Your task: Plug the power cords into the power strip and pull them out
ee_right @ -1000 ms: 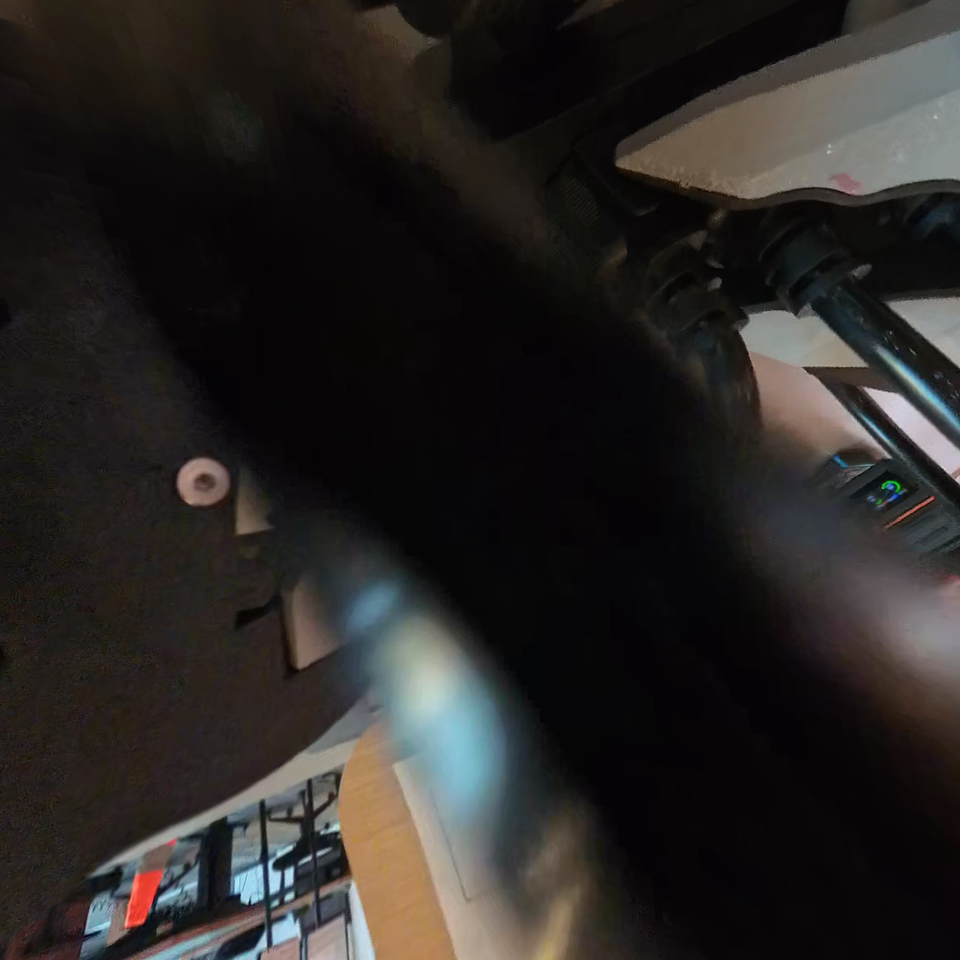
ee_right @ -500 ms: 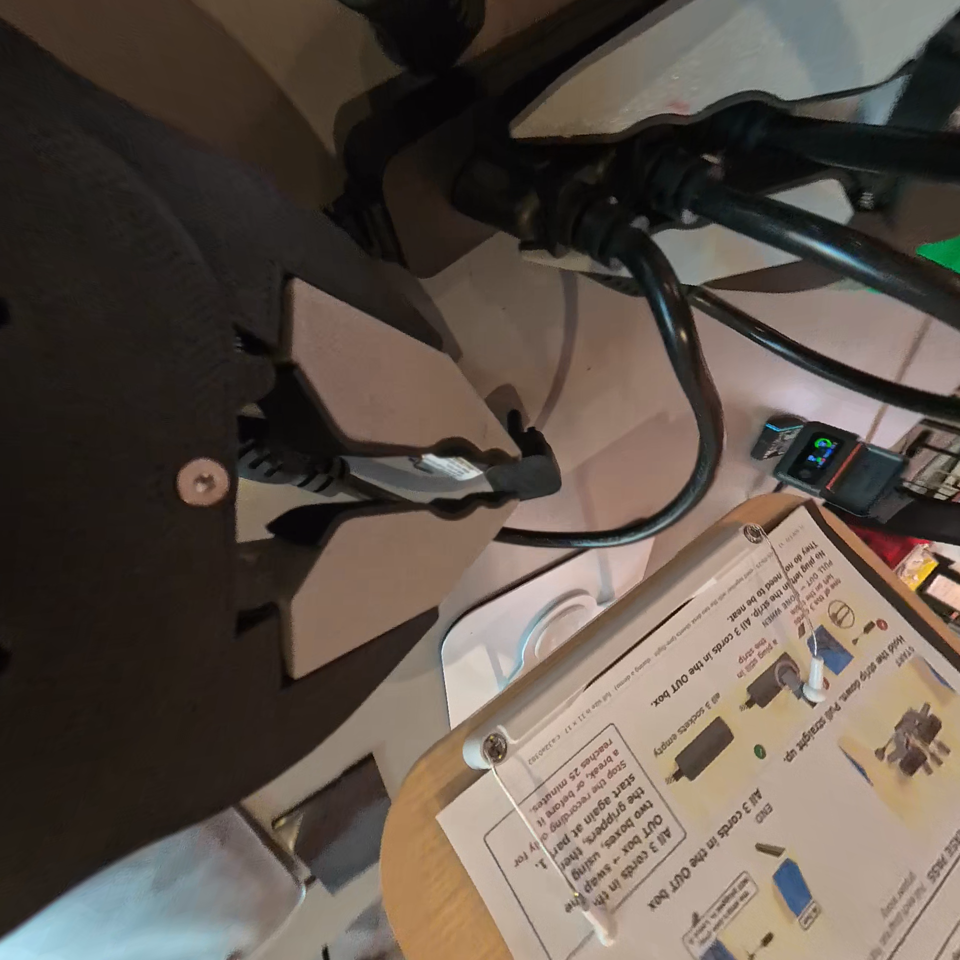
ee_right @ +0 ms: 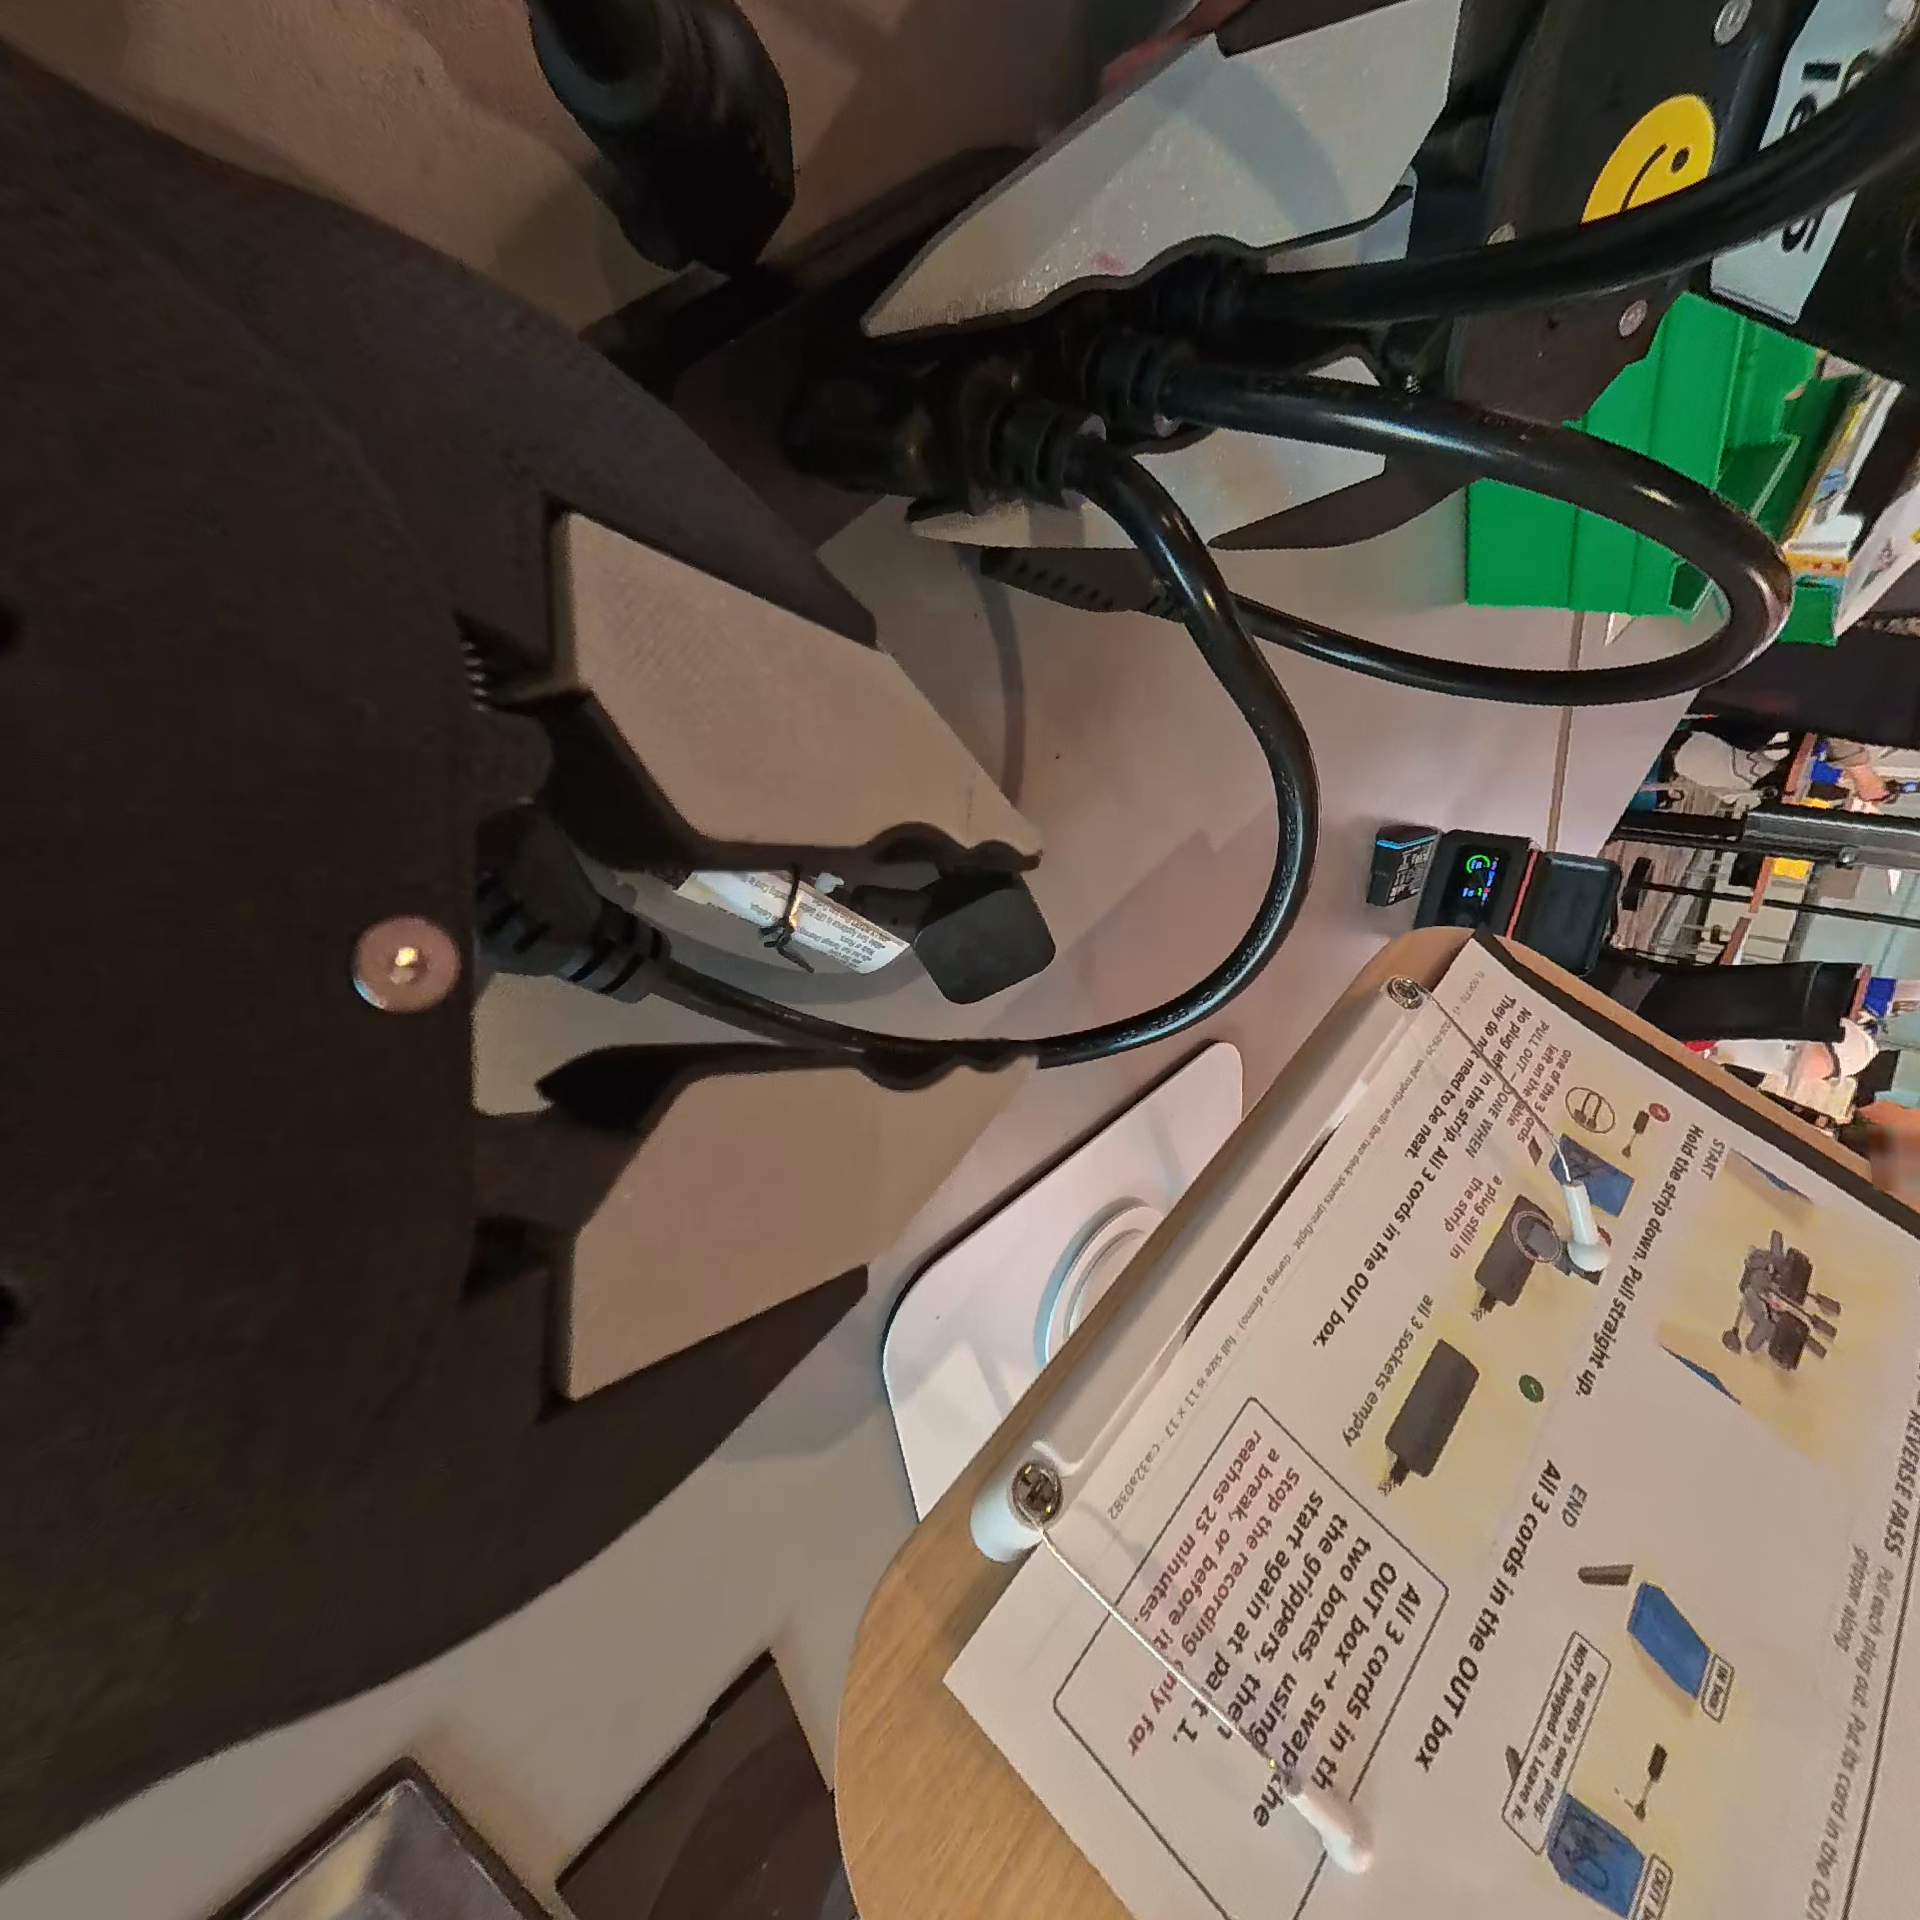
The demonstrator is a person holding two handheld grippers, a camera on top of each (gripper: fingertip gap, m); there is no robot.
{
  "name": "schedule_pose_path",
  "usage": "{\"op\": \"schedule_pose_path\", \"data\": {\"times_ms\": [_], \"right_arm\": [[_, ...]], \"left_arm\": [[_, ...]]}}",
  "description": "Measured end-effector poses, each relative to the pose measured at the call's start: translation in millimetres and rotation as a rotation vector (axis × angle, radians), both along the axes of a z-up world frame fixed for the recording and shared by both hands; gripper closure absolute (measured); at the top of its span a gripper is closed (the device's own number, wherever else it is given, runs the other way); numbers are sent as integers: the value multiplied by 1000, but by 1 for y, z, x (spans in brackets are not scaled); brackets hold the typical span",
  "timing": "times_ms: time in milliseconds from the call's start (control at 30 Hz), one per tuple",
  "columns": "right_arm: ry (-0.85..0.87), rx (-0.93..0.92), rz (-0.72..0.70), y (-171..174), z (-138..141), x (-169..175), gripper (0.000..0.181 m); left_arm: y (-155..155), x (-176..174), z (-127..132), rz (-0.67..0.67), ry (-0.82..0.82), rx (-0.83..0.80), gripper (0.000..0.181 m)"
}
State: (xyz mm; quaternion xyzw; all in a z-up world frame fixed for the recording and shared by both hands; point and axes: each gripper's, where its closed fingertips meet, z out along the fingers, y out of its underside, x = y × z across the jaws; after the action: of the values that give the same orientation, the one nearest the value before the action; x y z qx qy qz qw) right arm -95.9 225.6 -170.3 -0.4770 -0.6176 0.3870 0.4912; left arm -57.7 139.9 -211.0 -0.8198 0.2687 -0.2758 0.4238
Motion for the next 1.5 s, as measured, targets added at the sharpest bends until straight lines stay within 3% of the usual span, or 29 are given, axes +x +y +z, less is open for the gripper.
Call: {"op": "schedule_pose_path", "data": {"times_ms": [533,600,1500], "right_arm": [[-93,-29,-48,11,-13,-1,172],[-114,-25,-37,9,-17,-1,181],[-195,105,7,1,-31,-1,181]], "left_arm": [[0,0,0,-1,6,2,157],[0,0,0,-1,6,2,157],[-1,0,0,-3,11,5,157]]}}
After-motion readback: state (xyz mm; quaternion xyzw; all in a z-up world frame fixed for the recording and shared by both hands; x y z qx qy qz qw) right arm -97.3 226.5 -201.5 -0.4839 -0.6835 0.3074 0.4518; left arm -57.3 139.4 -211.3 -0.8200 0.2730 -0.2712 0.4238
